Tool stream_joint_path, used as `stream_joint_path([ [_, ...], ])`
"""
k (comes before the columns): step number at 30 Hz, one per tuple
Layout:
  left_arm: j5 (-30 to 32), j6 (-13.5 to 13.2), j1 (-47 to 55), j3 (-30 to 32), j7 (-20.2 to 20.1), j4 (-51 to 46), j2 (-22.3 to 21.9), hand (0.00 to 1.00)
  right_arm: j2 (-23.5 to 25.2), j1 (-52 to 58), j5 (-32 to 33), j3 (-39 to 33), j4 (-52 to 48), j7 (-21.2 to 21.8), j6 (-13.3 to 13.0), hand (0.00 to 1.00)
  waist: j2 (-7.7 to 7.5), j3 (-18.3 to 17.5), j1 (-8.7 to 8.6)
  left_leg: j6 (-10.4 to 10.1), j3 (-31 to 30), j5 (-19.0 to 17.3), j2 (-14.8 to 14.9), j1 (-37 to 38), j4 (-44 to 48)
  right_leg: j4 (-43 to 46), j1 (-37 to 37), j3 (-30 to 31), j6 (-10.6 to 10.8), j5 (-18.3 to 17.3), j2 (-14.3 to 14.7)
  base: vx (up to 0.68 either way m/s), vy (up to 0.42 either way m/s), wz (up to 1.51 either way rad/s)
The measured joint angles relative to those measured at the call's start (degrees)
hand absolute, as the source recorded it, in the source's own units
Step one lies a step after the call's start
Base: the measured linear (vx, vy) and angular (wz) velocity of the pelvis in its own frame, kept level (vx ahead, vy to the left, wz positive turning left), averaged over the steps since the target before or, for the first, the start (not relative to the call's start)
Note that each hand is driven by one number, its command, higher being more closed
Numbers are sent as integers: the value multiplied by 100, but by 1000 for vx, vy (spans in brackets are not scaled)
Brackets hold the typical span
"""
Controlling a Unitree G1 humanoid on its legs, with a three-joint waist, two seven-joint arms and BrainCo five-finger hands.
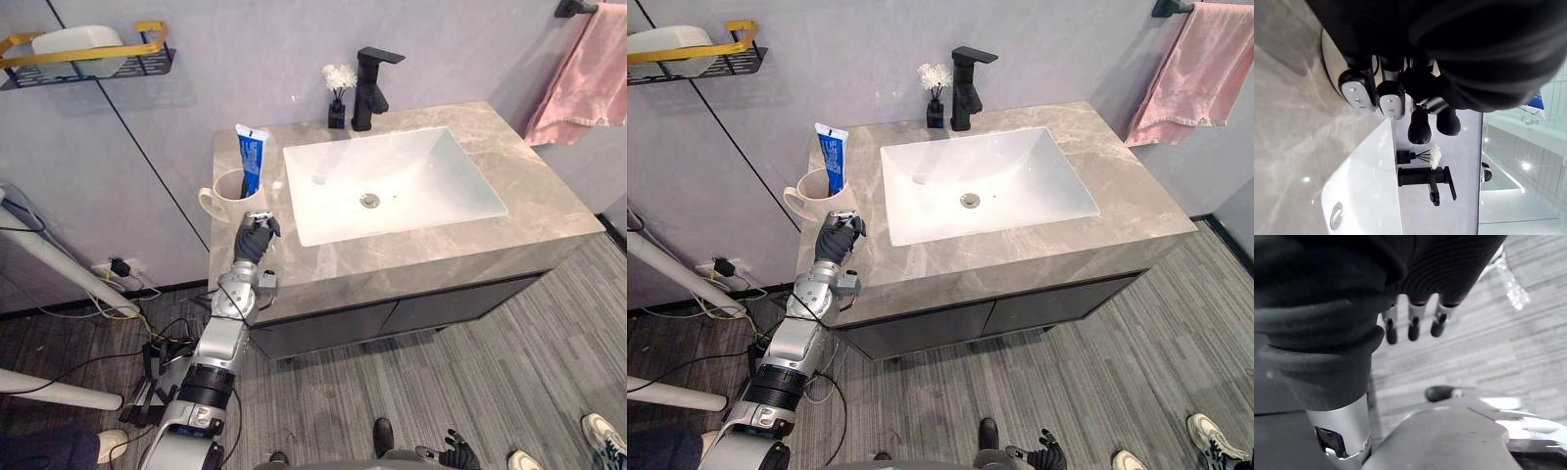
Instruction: Organize washtable
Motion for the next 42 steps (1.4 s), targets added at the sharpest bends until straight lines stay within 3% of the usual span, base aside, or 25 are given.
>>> stream_joint_path([
  [5,386,4,0,63,196,14,-5,100,-8,29,0,7,-103,2,-27,0,30,17,-5,3,56,-7,-4,-80,4,0,-129,66,2,20,3,-10,-3,-6],
  [26,372,-59,13,643,218,361,-121,100,-80,31,-14,172,-222,-4,-28,0,93,55,6,6,42,-9,-7,-193,10,0,-263,75,-3,35,8,-5,-3,0],
  [35,-265,-66,45,1003,302,369,-63,100,-87,132,-156,223,-379,-3,-26,0,95,56,12,7,23,-9,-8,-192,14,0,-256,64,-3,35,8,0,0,0],
  [42,-300,-88,42,999,307,465,115,100,-89,133,-190,226,-388,-4,-27,0,97,57,7,7,19,-9,-8,-193,24,0,-264,65,-4,36,8,0,0,0],
])
